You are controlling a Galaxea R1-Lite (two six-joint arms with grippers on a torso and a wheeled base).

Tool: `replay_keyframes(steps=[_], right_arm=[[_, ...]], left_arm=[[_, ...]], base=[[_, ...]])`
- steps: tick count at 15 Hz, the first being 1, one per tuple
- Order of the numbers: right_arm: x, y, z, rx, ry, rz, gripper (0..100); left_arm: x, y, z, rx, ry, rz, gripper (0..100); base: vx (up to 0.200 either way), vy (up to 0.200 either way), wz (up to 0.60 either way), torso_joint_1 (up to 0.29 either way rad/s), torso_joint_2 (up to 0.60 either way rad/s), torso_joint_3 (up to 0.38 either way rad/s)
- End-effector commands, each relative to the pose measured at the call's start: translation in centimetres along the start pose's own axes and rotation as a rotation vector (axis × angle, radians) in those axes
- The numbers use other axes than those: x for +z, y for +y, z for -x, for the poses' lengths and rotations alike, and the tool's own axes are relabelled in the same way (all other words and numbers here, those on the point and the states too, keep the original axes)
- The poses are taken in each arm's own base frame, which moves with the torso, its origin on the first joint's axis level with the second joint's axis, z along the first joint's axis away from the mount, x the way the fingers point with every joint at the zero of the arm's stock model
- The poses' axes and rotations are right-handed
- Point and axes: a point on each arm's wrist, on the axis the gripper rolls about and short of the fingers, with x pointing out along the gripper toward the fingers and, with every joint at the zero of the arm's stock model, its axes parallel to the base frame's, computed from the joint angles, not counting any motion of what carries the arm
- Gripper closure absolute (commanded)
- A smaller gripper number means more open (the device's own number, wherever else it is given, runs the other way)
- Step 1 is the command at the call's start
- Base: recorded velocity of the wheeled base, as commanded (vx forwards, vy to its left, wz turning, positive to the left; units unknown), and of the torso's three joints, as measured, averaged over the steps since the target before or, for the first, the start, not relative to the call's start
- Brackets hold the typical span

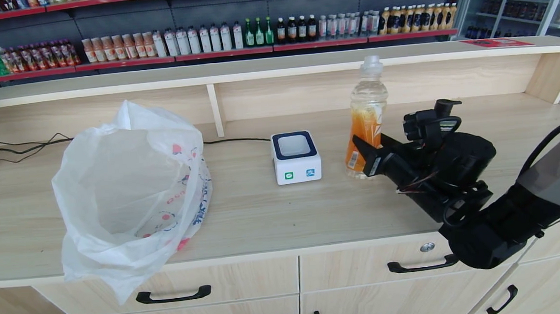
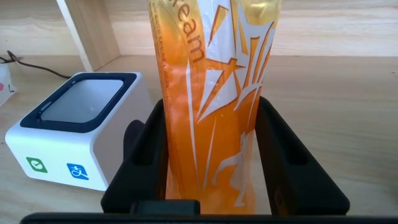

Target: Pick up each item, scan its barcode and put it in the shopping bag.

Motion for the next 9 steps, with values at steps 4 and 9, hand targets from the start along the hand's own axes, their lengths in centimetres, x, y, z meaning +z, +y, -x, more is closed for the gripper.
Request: replay_keyframes(steps=[4,9], right_arm=[[-0.1,0.3,1.4,0.007,0.036,0.0,100],[-0.2,0.4,2.4,0.01,0.034,0.003,100]], left_arm=[[0.0,0.0,0.0,0.001,0.0,0.0,0],[0.0,0.0,0.0,-0.001,0.0,0.0,0]], base=[[0.0,0.0,0.0,0.0,0.0,0.0],[0.0,0.0,0.0,0.0,0.0,0.0]])
